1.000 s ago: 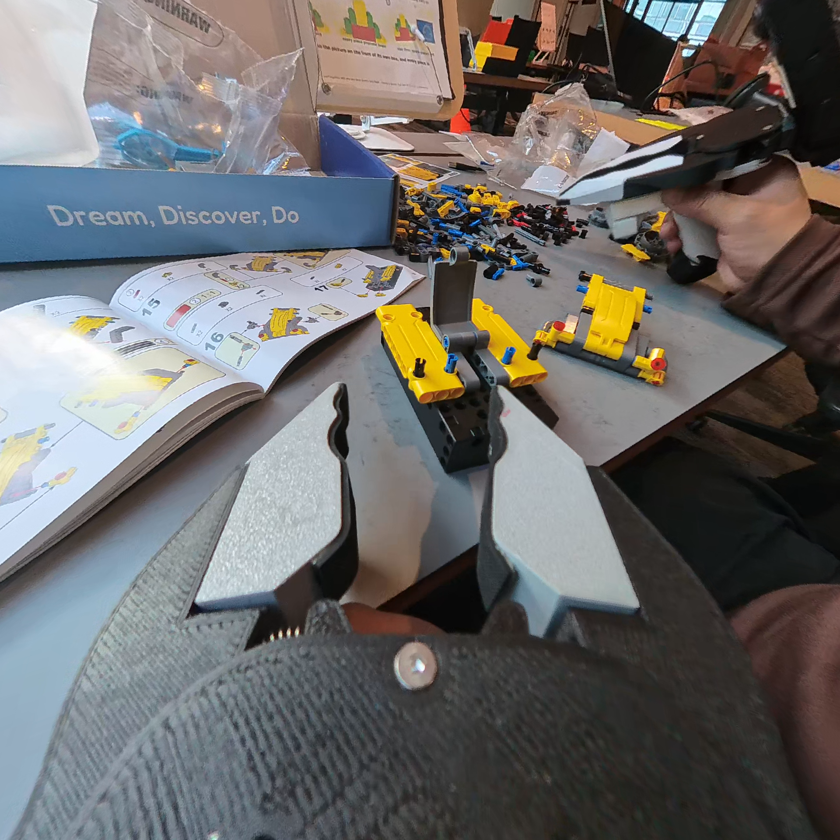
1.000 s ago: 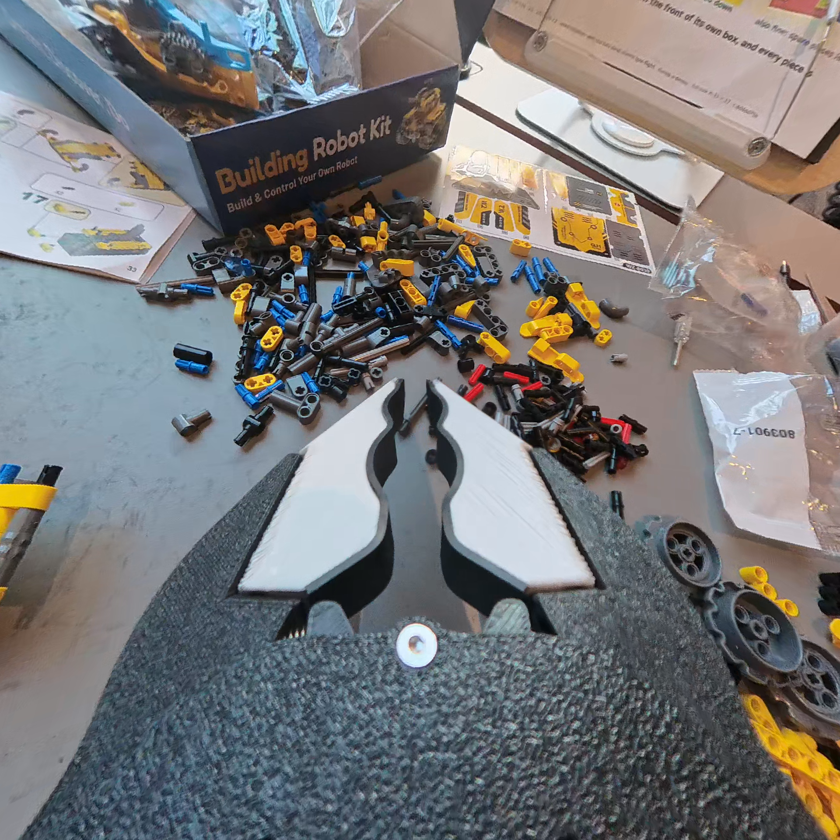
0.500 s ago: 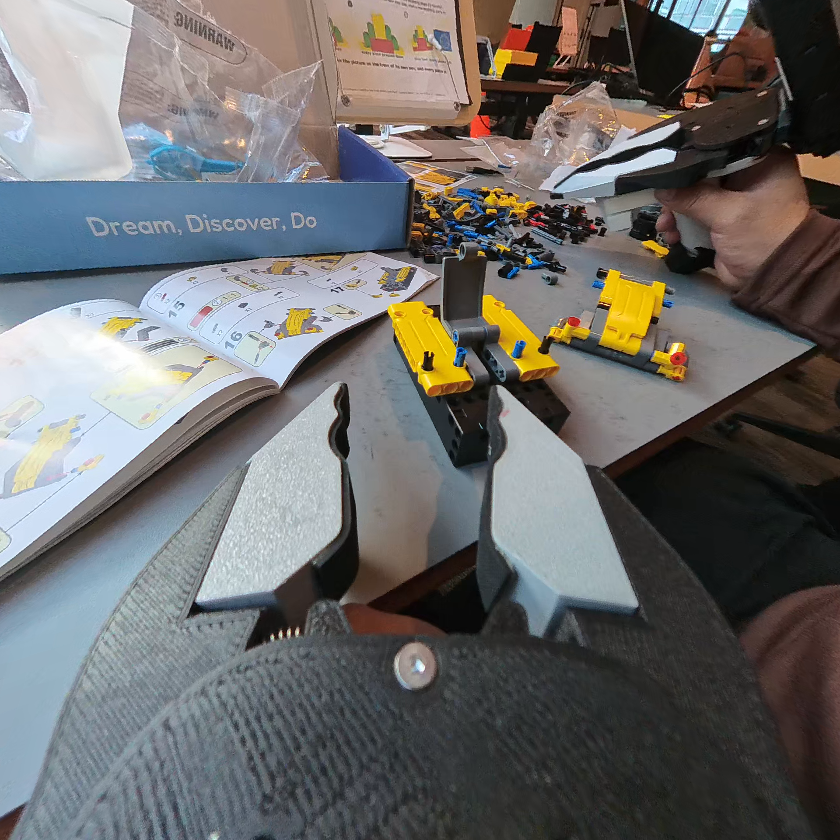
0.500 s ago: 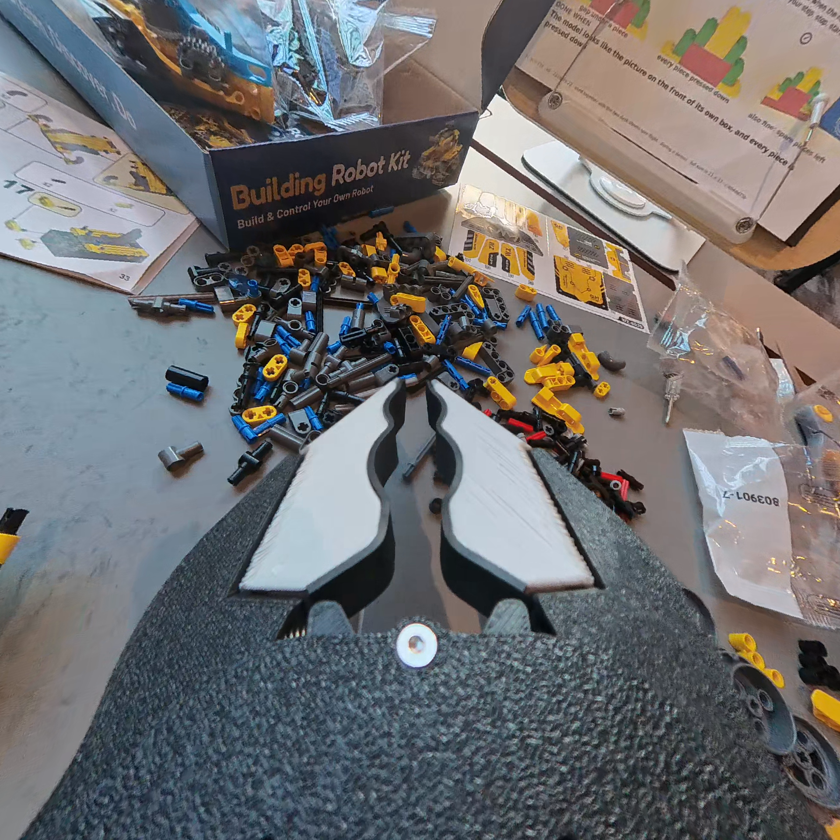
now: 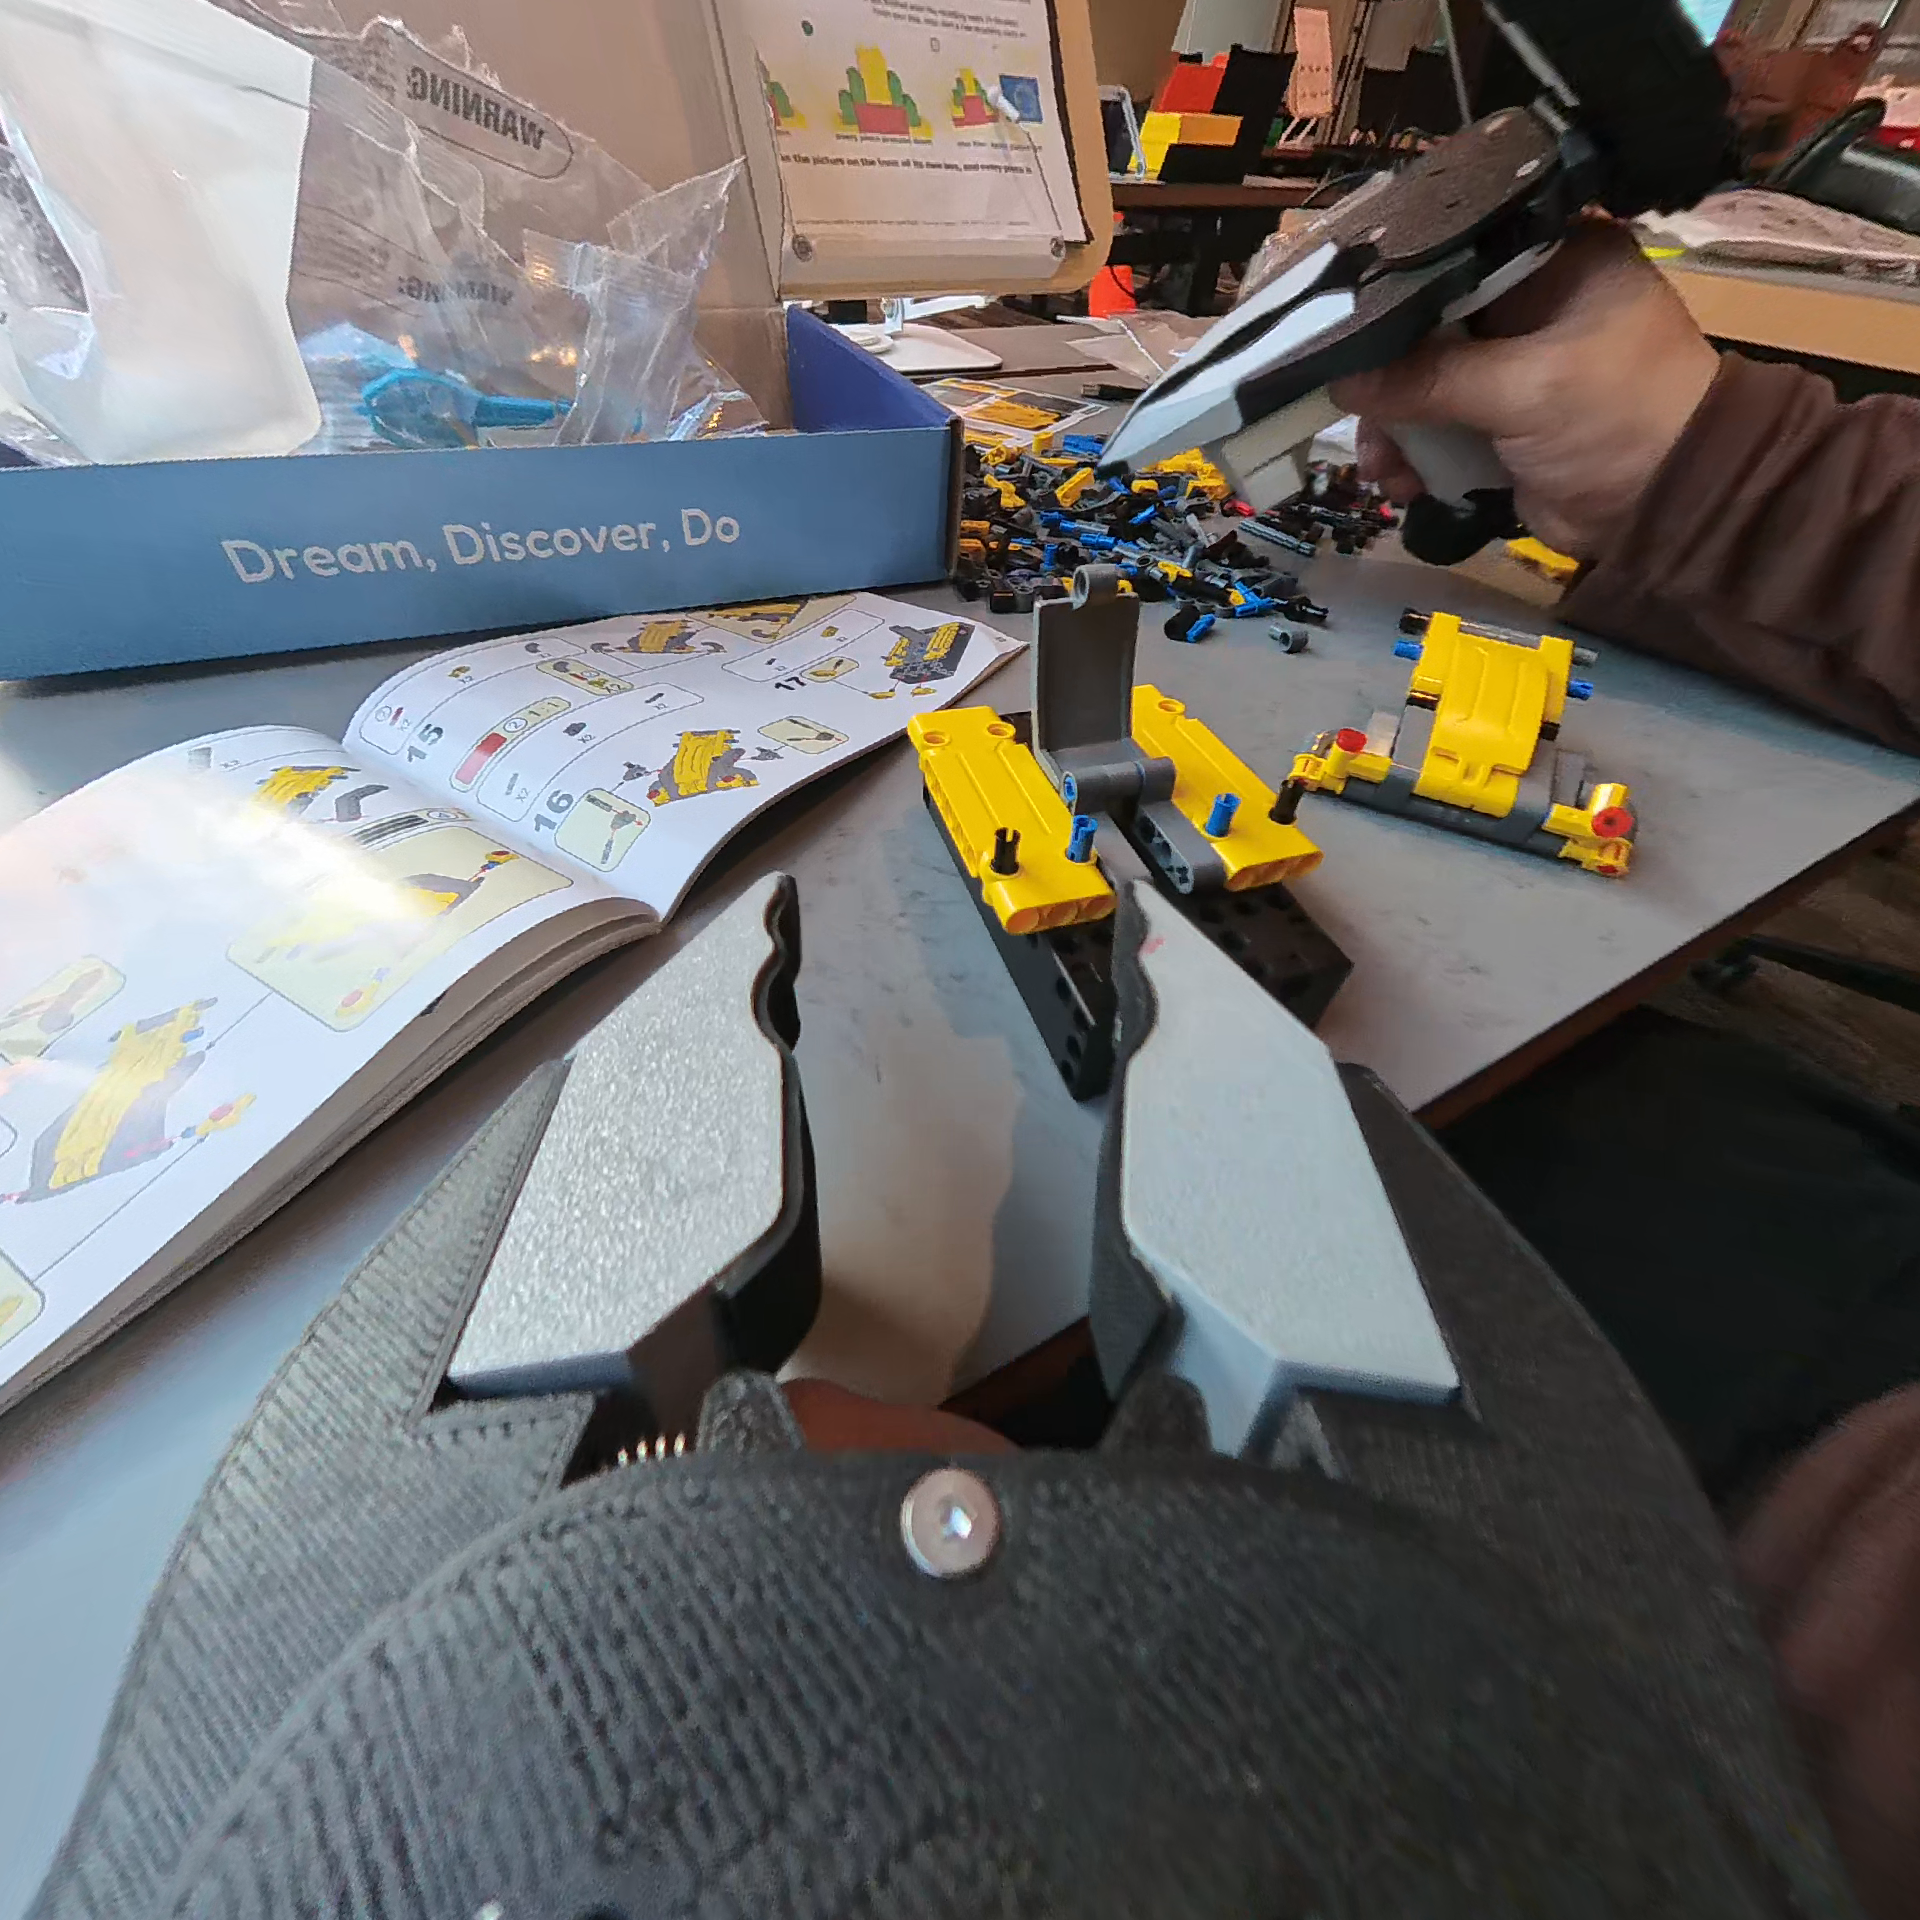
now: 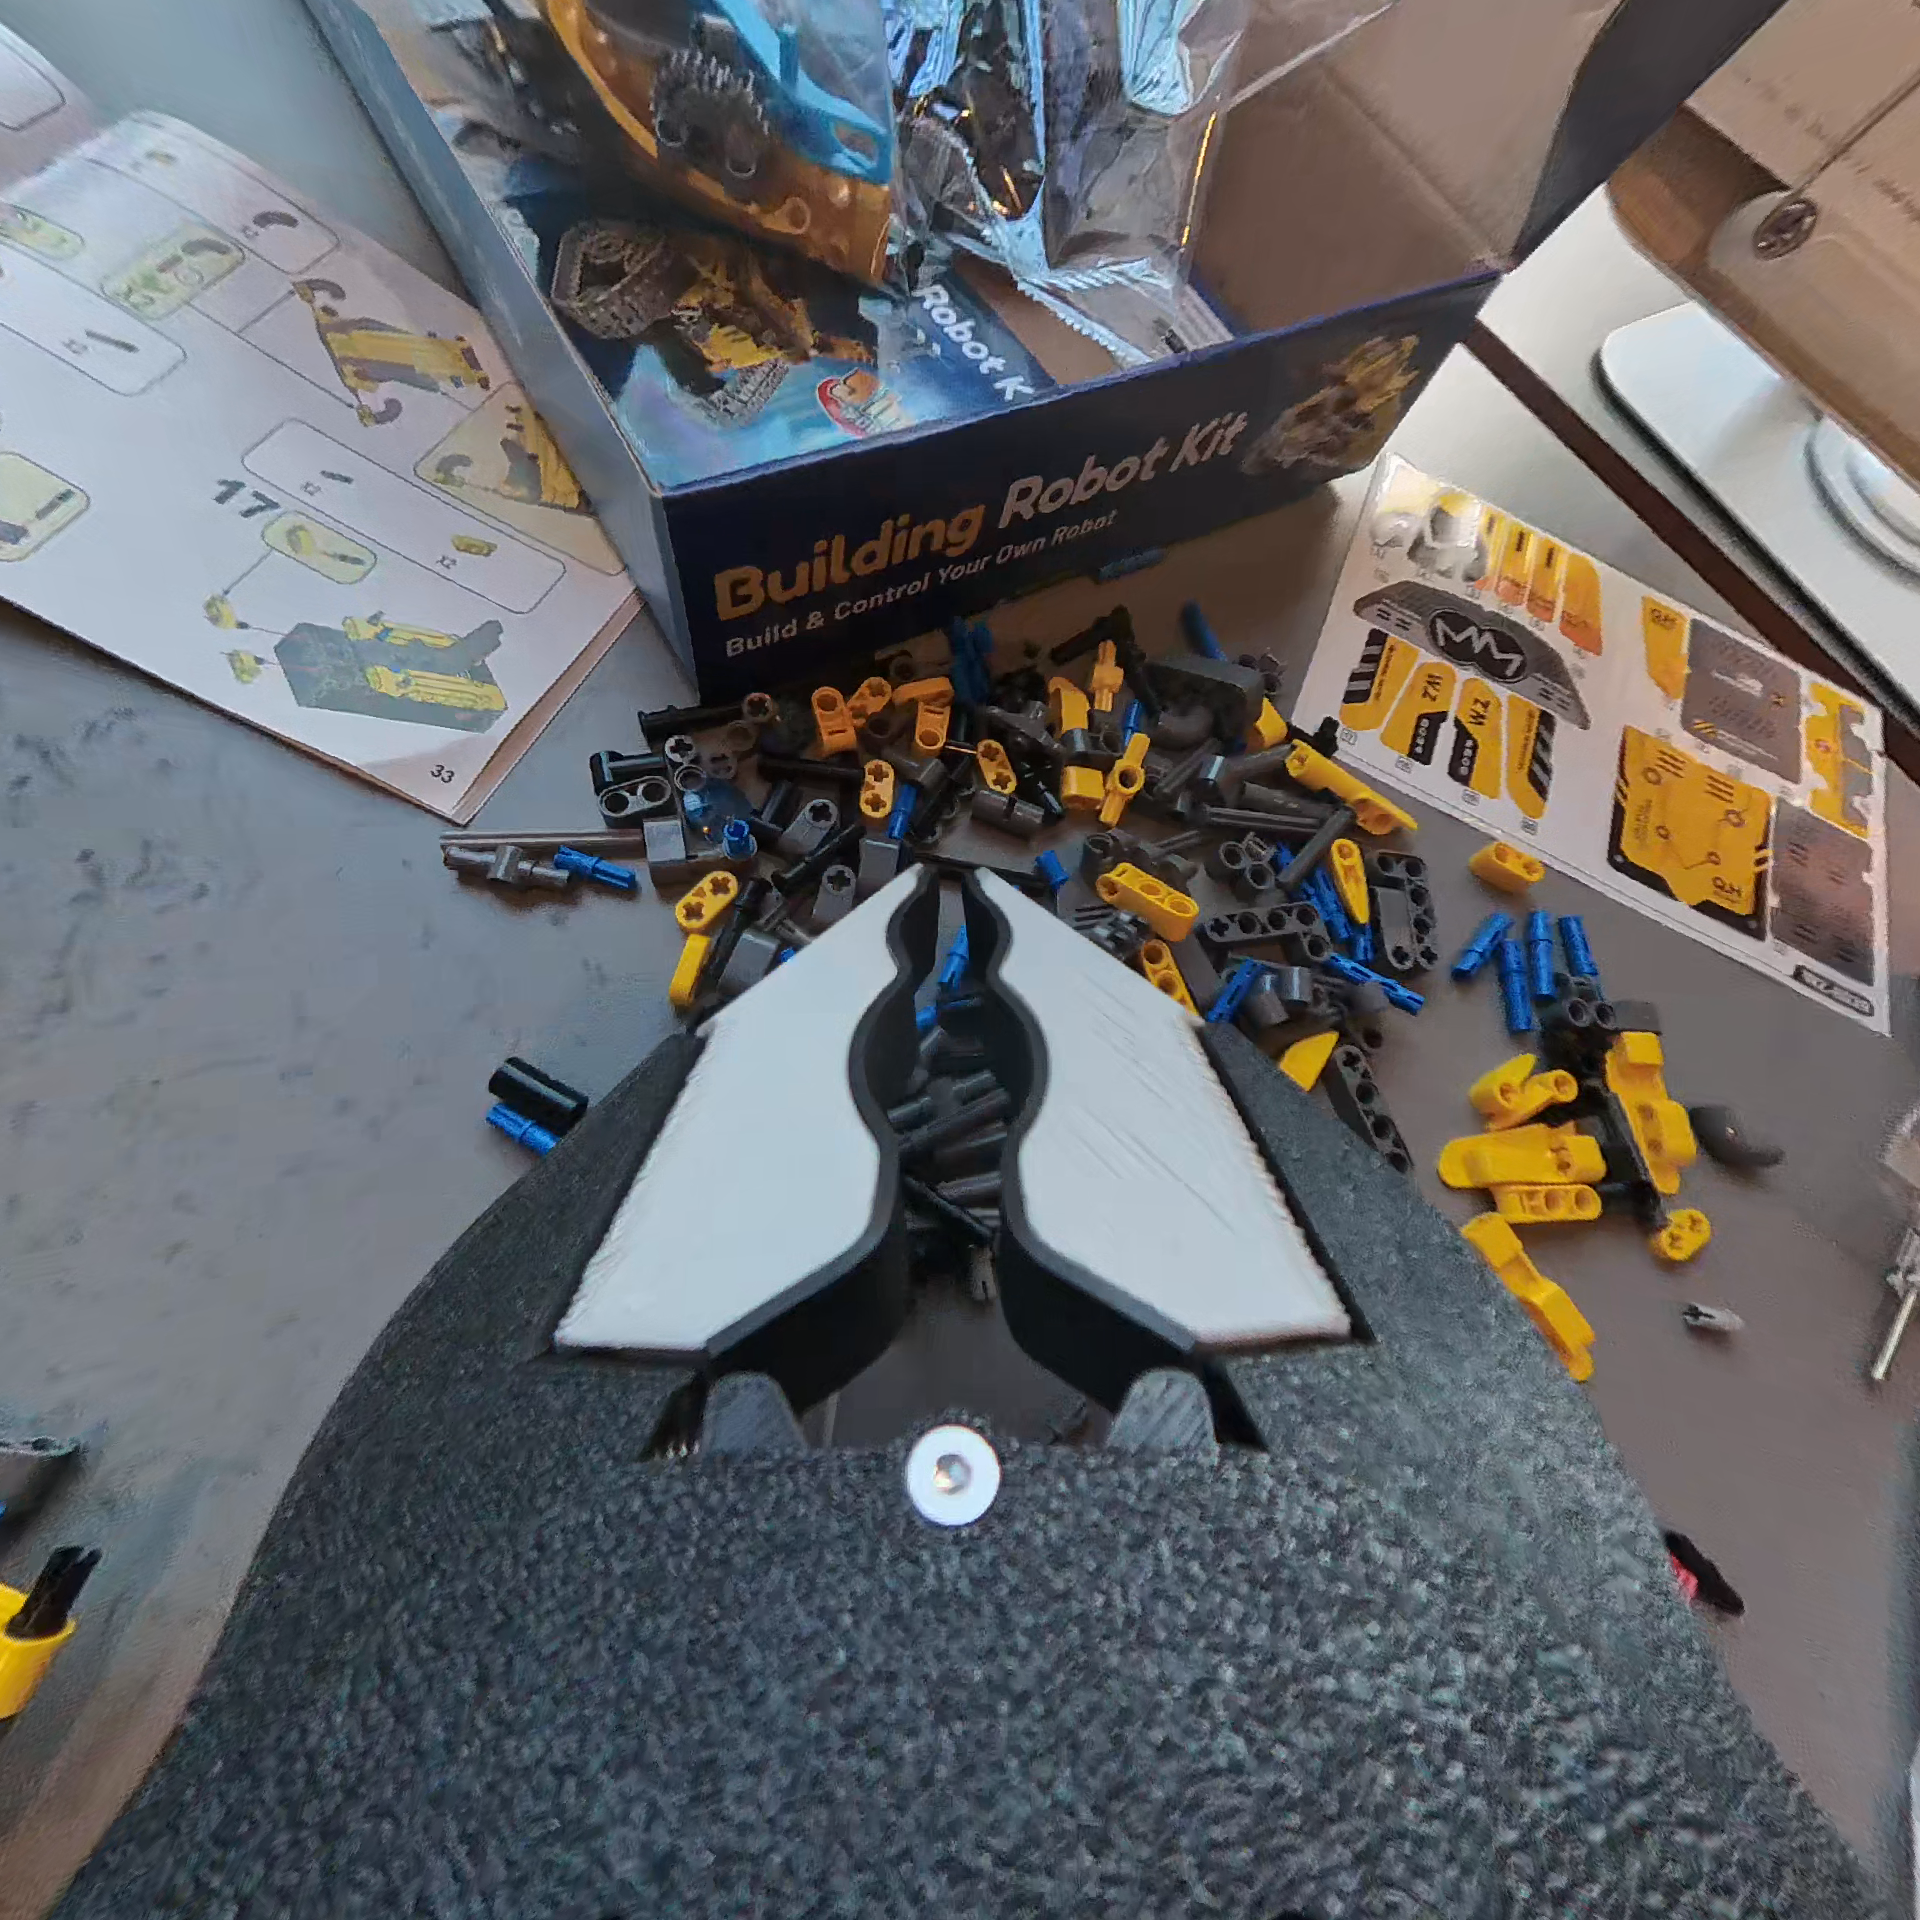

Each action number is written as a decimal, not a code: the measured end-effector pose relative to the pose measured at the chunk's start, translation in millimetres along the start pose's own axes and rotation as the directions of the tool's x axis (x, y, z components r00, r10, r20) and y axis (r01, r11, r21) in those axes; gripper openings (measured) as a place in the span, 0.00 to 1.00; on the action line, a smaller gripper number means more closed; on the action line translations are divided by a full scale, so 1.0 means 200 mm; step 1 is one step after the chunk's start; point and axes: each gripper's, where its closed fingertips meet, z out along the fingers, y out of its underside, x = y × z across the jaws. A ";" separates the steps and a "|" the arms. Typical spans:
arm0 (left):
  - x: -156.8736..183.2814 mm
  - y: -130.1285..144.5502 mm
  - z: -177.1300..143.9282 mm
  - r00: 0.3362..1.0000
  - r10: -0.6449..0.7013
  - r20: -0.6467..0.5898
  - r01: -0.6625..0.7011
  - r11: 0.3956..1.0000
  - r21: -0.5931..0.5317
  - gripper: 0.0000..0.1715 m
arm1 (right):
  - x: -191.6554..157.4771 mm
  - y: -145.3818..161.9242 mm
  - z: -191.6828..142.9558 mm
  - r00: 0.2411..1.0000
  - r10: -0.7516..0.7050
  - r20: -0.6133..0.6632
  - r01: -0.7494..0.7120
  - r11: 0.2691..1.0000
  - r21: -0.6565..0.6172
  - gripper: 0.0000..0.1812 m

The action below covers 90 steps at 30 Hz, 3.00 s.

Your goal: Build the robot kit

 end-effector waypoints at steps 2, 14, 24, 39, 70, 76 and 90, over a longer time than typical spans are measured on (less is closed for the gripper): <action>-0.01 0.00 0.01 1.000 0.002 0.004 -0.002 1.000 0.000 0.34 | -0.01 0.02 0.04 1.000 -0.019 0.020 0.020 0.999 -0.046 0.03; -0.07 -0.28 -0.02 0.997 0.068 0.044 -0.073 0.991 0.111 0.34 | 0.07 0.00 0.01 1.000 -0.011 -0.029 0.012 1.000 0.027 0.03; -0.14 -0.43 0.28 0.987 0.156 -0.045 -0.155 0.988 0.020 0.35 | 0.25 0.16 -0.01 0.986 0.063 -0.154 -0.074 0.995 -0.065 0.02; -0.10 -0.57 0.86 0.957 0.225 -0.184 -0.218 0.974 0.057 0.34 | 0.22 0.15 0.00 0.990 0.060 -0.127 -0.068 0.996 -0.059 0.00; -0.06 -0.51 0.88 0.951 0.295 -0.096 -0.286 0.954 0.094 0.02 | 0.43 0.09 -0.11 0.915 0.079 -0.397 -0.082 0.997 0.007 0.12; -0.11 -0.61 0.93 0.940 0.340 0.040 -0.342 0.938 0.056 0.00 | 0.41 0.08 -0.09 0.916 0.069 -0.394 -0.074 0.997 0.003 0.12; -0.24 -0.67 1.16 0.888 0.388 0.245 -0.382 0.921 -0.074 0.27 | 0.36 0.04 -0.09 0.940 0.068 -0.335 -0.054 0.997 0.052 0.26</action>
